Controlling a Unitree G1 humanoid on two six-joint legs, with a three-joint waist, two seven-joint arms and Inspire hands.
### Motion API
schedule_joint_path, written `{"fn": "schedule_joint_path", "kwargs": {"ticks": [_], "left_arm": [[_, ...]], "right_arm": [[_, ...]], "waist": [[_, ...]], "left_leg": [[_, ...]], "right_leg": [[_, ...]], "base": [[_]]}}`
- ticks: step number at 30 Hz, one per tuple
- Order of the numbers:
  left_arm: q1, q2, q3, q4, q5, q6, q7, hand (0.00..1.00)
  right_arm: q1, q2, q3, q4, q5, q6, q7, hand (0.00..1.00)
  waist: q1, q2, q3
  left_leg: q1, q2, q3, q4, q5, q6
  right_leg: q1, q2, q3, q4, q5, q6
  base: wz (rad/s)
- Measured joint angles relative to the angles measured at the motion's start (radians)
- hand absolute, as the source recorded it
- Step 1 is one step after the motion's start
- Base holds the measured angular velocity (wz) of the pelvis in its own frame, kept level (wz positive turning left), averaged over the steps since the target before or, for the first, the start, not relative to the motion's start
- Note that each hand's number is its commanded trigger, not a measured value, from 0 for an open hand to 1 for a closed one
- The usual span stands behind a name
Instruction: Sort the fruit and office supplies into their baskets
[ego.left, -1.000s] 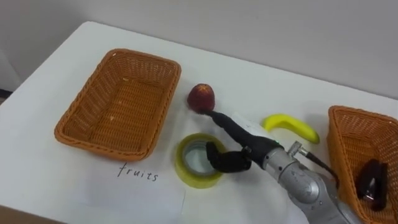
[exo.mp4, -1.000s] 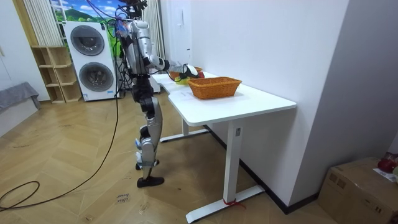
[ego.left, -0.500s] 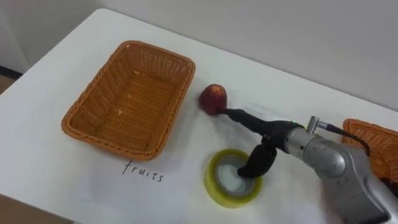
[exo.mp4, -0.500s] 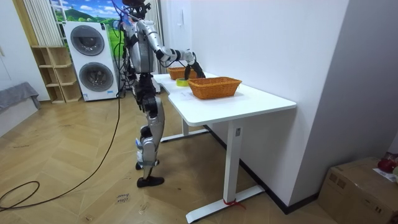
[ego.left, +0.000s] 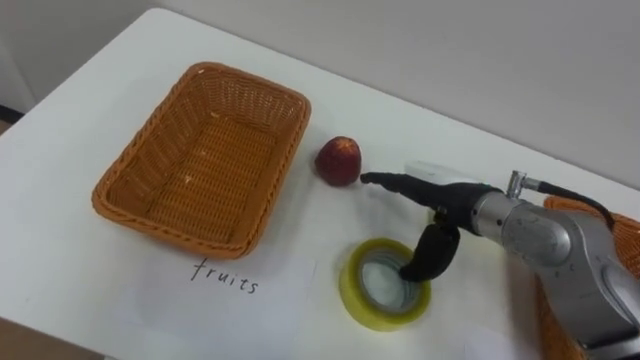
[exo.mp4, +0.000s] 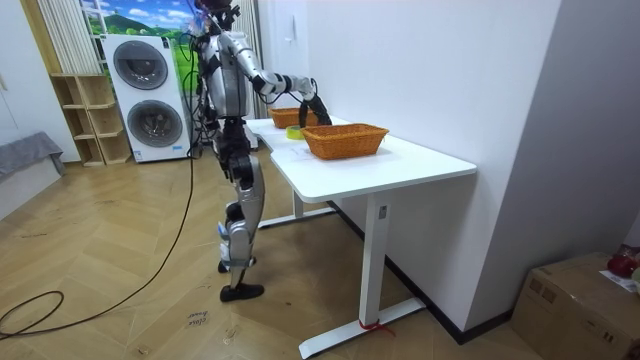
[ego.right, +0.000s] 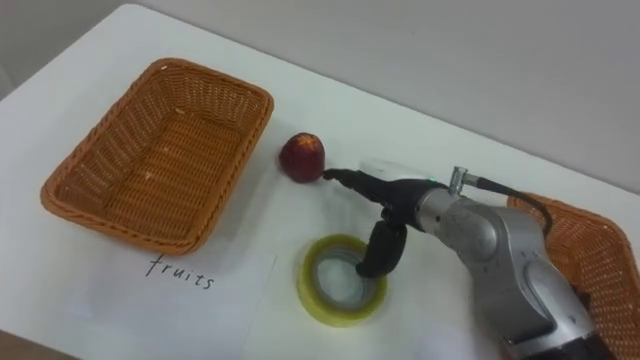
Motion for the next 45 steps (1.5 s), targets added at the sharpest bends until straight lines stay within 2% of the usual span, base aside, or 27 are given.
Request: {"fn": "schedule_joint_path", "kwargs": {"ticks": [13,23,32,33,34,38,41,45], "left_arm": [[-0.011,0.007,0.0,0.032,0.0,-0.002,-0.019,0.0],[-0.05,0.008,-0.019,0.029,0.007,-0.001,-0.02,0.0],[-0.058,0.007,-0.022,0.029,0.016,-0.001,-0.009,0.0],[-0.059,0.007,-0.024,0.029,0.016,-0.001,-0.008,0.0],[-0.059,0.007,-0.029,0.029,0.016,-0.001,-0.006,0.0],[-0.058,0.006,-0.044,0.03,0.016,-0.001,0.011,0.0],[-0.056,0.006,-0.07,0.03,0.016,-0.001,0.018,0.0],[-0.056,0.006,-0.089,0.029,0.016,-0.001,0.028,0.0]], "right_arm": [[-0.015,0.0,-0.001,-0.014,-0.011,0.012,0.059,0.0],[0.031,0.002,0.005,-0.03,0.001,0.018,0.059,0.0],[0.067,0.009,0.013,-0.029,0.003,0.022,0.056,0.0],[0.074,0.014,0.013,-0.029,0.003,0.022,0.055,0.54],[0.078,0.016,0.013,-0.029,0.002,0.022,0.052,1.0],[0.085,0.021,0.013,-0.029,0.001,0.021,0.035,1.0],[0.083,0.024,0.009,-0.029,0.001,0.021,-0.001,1.0],[0.086,0.028,0.015,-0.026,0.003,0.02,-0.01,1.0]], "waist": [[0.002,0.001,0.0025],[0.045,0.014,0.0119],[0.057,0.019,0.0116],[0.055,0.021,0.0105],[0.055,0.023,0.01],[0.054,0.034,0.0088],[0.051,0.042,0.0036],[0.052,0.042,0.0015]], "left_leg": [[-0.012,0.0,0.011,0.014,0.0,0.0],[-0.017,0.0,0.009,0.013,0.0,0.0],[-0.02,-0.001,0.002,0.02,0.0,0.0],[-0.02,-0.001,0.002,0.02,0.0,0.0],[-0.019,-0.001,0.002,0.02,0.0,0.0],[-0.019,-0.001,0.003,0.02,0.0,-0.001],[-0.018,-0.001,0.003,0.02,0.0,-0.001],[-0.017,-0.001,0.004,0.02,0.0,-0.001]], "right_leg": [[-0.012,0.001,0.003,0.002,0.0,0.0],[-0.015,0.002,0.002,0.001,0.0,0.0],[-0.012,0.001,0.001,0.001,0.0,0.0],[-0.012,0.0,0.001,0.001,0.0,0.0],[-0.012,0.0,0.001,0.001,0.0,0.0],[-0.012,0.001,0.001,0.002,0.0,0.0],[-0.01,0.001,-0.002,0.002,0.0,0.0],[-0.009,0.001,-0.003,0.002,0.0,0.0]], "base": [[-0.03],[0.01],[0.01],[0.0],[0.0],[0.0],[0.0],[0.0]]}}
